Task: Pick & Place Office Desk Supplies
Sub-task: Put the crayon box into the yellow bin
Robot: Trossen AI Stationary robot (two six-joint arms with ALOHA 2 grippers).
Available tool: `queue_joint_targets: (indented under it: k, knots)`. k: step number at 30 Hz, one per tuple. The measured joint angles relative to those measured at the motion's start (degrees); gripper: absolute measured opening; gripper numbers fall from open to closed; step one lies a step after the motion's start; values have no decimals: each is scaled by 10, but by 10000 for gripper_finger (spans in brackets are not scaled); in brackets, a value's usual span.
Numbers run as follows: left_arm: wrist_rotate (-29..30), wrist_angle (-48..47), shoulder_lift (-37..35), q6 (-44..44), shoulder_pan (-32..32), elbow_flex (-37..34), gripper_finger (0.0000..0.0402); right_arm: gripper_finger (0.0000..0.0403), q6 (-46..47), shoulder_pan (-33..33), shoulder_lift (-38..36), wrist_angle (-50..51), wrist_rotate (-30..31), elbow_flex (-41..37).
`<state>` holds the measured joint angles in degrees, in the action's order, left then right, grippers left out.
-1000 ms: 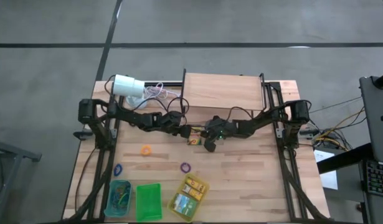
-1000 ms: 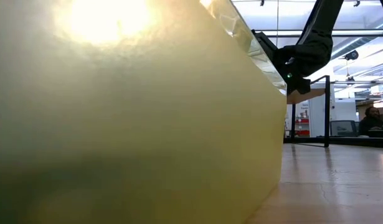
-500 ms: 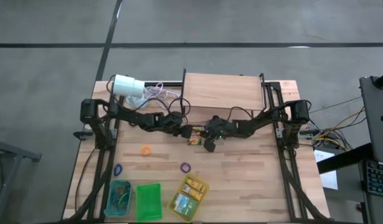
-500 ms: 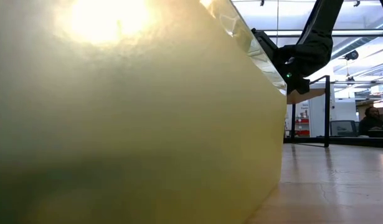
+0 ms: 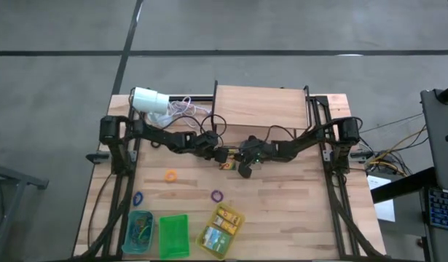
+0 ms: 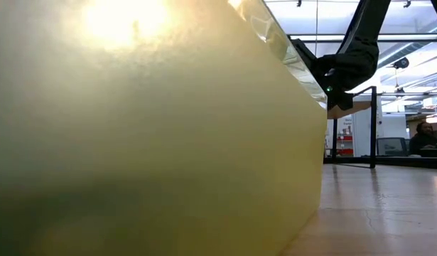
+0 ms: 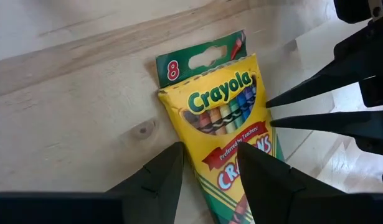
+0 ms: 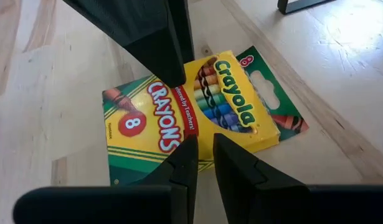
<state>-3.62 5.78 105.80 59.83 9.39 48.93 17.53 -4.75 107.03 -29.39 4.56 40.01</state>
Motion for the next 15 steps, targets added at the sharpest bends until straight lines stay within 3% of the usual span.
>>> queue_joint_targets:
  k: [9, 15]
  knots:
    - [0, -1, 0, 0, 0, 0, 161, 52, 18, 0, 47, -15, 3, 3]
    - [0, -1, 0, 0, 0, 0, 161, 52, 18, 0, 31, 1, 1, 2]
